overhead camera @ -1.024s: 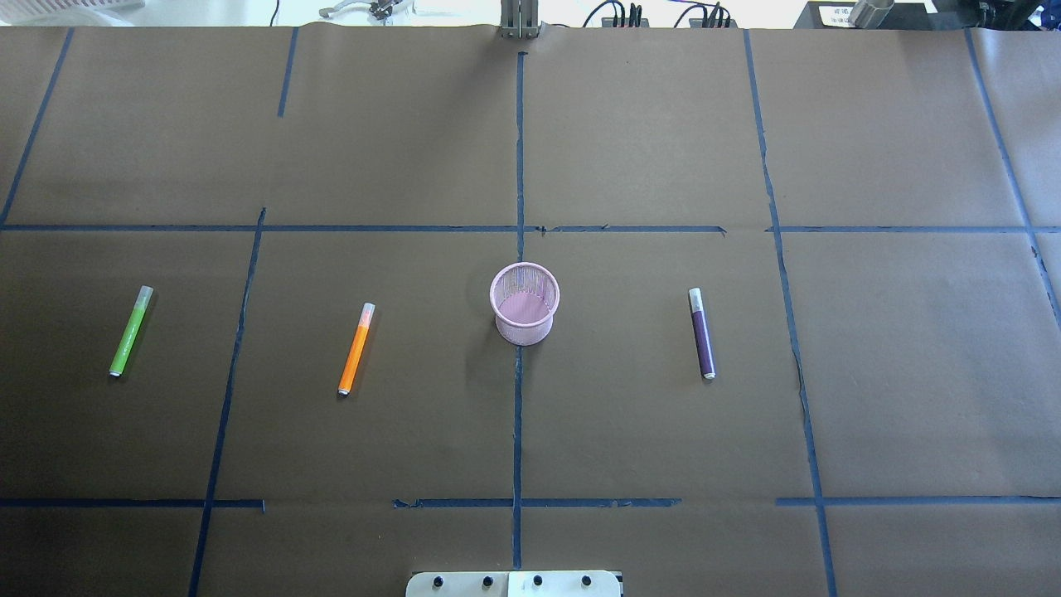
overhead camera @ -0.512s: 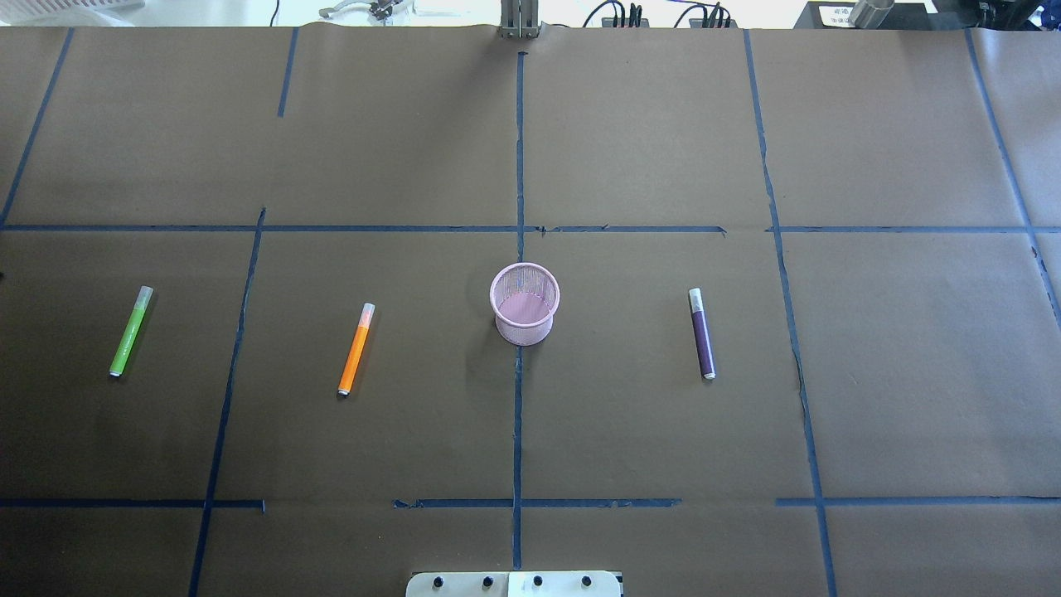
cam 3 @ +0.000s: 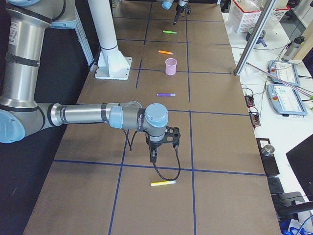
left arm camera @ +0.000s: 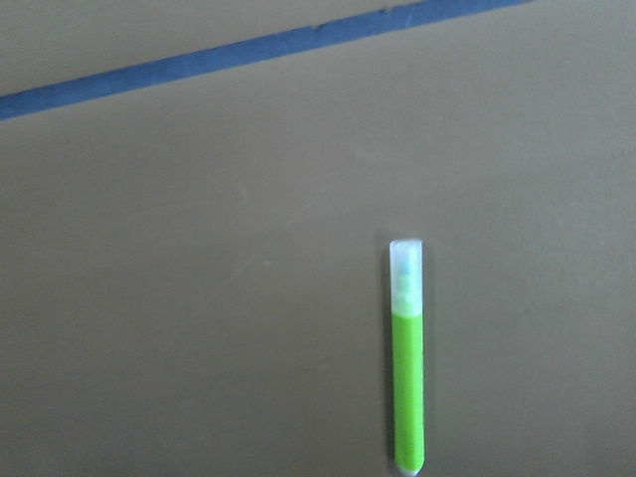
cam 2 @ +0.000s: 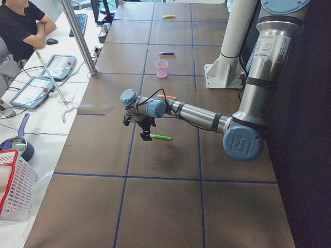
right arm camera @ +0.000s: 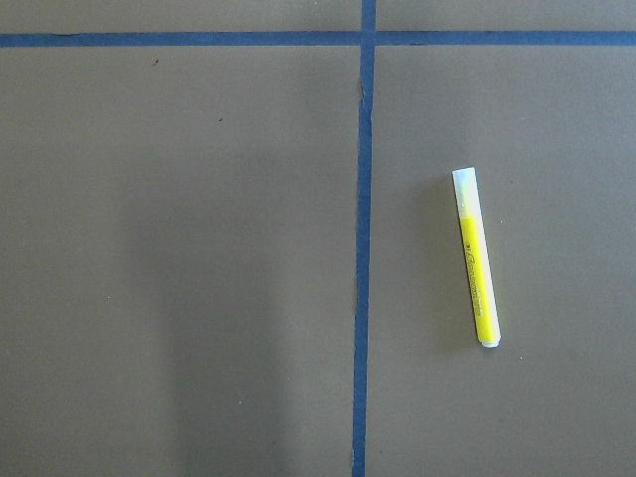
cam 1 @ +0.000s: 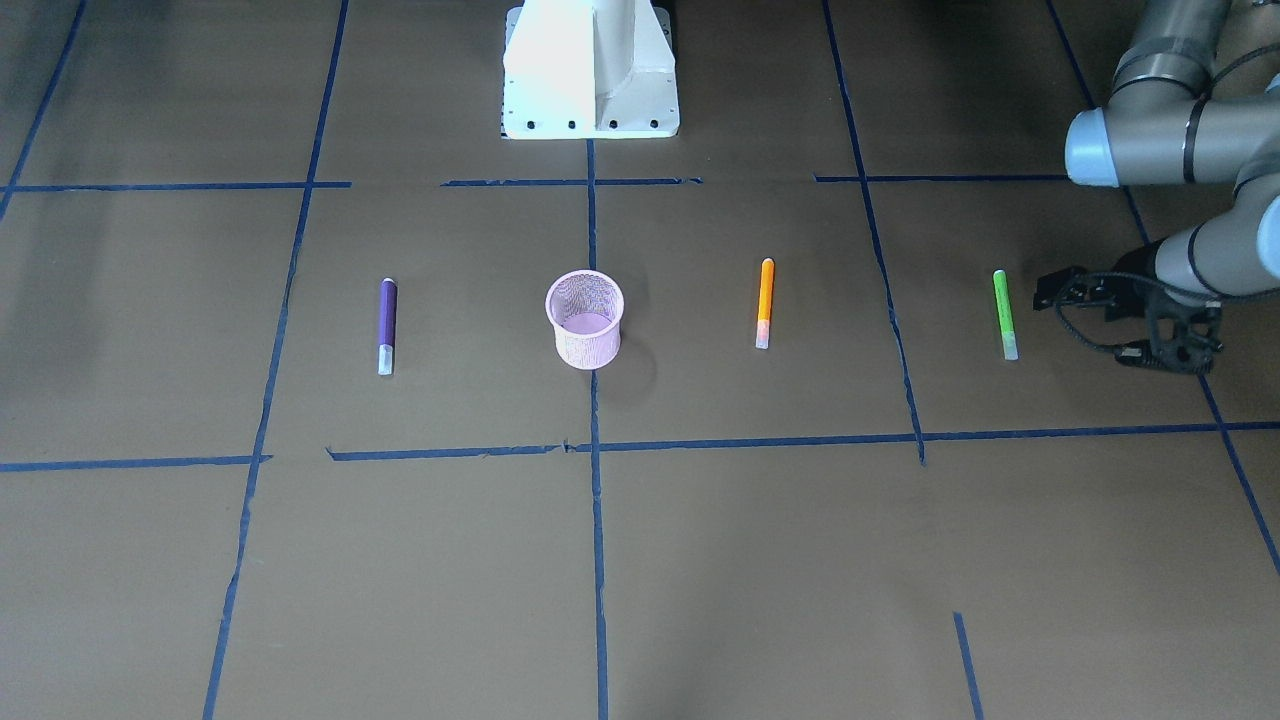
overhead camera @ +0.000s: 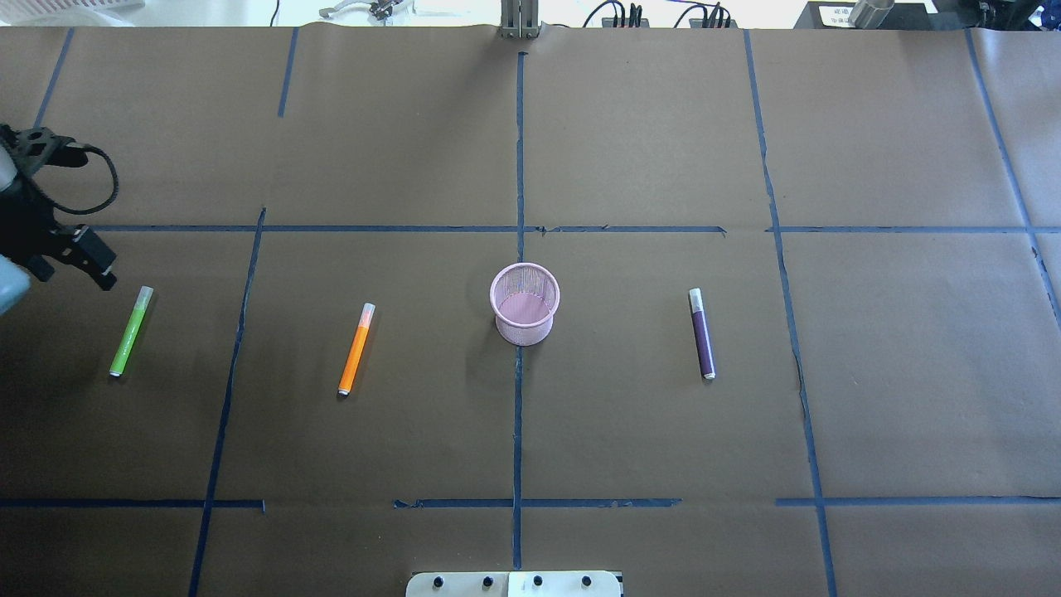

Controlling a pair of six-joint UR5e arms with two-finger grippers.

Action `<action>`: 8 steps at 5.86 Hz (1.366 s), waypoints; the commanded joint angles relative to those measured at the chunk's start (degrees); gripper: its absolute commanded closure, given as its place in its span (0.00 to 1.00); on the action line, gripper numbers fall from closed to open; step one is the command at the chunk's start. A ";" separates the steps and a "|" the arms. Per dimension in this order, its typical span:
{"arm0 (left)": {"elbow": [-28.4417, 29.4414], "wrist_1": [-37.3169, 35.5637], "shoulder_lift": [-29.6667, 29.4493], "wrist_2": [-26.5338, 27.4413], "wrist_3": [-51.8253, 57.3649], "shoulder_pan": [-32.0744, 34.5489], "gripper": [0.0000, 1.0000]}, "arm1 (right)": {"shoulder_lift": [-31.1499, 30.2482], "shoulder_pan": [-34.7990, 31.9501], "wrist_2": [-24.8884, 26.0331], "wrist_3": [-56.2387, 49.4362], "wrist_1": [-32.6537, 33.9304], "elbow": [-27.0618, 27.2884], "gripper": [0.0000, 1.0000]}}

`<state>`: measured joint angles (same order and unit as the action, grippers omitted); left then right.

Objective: Collect pens into pen holder
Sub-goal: 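Lower the left gripper onto the green highlighter and grasp it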

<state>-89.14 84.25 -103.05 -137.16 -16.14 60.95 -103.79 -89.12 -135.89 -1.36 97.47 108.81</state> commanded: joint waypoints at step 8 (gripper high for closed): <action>6.08 0.22 -2.86 2.33 1.11 -6.46 0.53 | -1.06 0.00 -1.31 -0.22 -0.35 -0.18 0.00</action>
<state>-83.21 84.46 -105.93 -134.89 -15.37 54.49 -104.78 -89.12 -137.19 -1.59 97.12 108.64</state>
